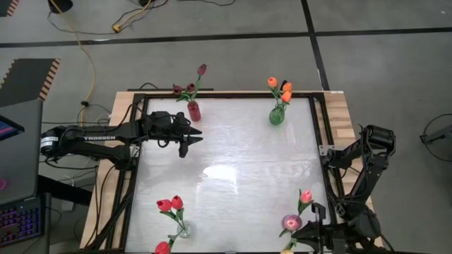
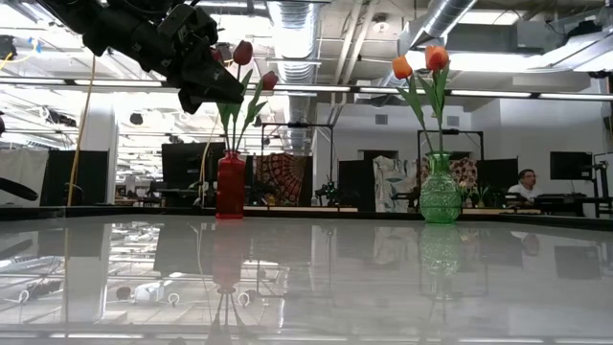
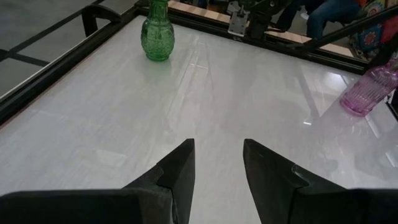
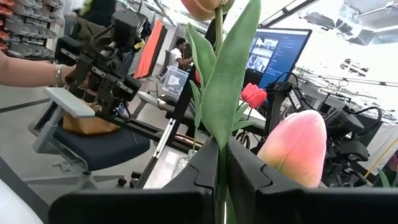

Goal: Sort flowers into vase by color
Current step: Put the pink flower into the purple vase, then return to Home Position

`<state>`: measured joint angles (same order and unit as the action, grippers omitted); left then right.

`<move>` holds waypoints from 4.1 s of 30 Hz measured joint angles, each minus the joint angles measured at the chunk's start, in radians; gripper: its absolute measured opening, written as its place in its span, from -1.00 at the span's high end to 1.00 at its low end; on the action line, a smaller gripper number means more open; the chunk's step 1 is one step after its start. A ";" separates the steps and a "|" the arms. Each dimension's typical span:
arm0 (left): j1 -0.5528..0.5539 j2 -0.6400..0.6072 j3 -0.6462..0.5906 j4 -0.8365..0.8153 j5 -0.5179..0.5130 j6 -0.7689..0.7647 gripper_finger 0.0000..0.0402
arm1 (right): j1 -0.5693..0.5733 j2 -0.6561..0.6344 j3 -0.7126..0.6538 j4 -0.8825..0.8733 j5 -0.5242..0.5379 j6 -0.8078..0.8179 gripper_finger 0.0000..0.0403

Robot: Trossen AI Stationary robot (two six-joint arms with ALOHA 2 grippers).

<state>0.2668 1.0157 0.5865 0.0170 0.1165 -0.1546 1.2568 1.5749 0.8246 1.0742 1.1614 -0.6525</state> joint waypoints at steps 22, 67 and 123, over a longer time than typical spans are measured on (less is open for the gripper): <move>0.000 0.000 0.000 0.000 0.000 0.000 0.39 | 0.023 -0.002 0.000 0.016 0.146 -0.010 0.46; 0.000 -0.001 0.000 0.273 0.011 0.058 0.39 | -0.007 -0.428 0.141 -0.132 0.352 -0.195 0.81; 0.115 -0.707 -0.498 0.397 0.011 0.194 1.00 | -0.861 -1.568 -0.575 -1.125 -0.791 0.561 0.89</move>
<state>0.3817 0.3084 0.0888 0.4138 0.1280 0.0399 0.3962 0.0072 0.2499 -0.0511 0.3705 -0.0911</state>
